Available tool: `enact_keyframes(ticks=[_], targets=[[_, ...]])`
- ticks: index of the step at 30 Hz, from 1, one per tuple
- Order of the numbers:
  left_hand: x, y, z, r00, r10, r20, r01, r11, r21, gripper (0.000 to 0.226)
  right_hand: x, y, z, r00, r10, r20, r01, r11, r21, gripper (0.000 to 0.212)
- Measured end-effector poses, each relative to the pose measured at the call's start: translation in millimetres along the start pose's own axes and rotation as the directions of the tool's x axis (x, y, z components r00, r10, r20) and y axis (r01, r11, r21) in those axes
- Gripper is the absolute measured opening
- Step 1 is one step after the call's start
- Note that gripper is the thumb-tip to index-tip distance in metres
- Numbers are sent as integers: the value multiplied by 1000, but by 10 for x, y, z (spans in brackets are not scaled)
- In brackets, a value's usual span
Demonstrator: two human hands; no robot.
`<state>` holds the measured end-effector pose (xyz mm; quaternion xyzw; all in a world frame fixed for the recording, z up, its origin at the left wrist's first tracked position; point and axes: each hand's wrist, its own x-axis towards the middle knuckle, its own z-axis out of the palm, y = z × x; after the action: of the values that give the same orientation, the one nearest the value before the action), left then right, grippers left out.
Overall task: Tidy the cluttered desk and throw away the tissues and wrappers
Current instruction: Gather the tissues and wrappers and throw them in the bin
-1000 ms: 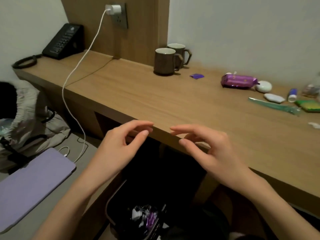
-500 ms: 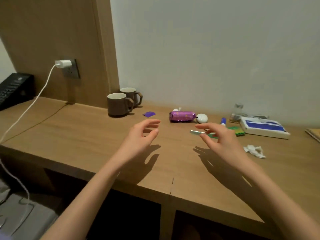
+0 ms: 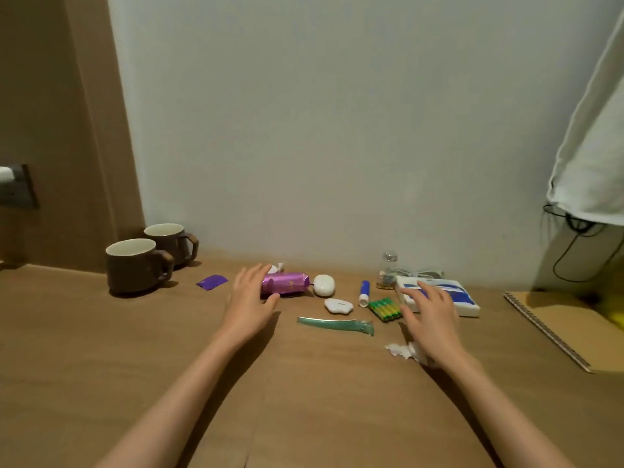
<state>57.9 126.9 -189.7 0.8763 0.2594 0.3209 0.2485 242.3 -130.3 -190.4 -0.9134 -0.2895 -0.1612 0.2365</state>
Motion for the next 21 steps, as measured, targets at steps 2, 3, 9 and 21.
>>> enact_keyframes(ticks=[2,3,9,21], targets=[[85,-10,105,1000,18,-7,-17,998,65,64,23,100,34,1000,4,-15,-4,1000,31,35],[122,-13,149,1000,29,-8,-28,996,86,65,23,120,51,1000,-5,-15,6,999,41,34],[257,-59,384,998,65,7,-65,985,160,66,39,-36,109,976,-175,131,176,984,0,40],[257,-95,416,981,174,-81,-160,975,153,51,-46,-205,20,939,-241,244,238,970,41,36]])
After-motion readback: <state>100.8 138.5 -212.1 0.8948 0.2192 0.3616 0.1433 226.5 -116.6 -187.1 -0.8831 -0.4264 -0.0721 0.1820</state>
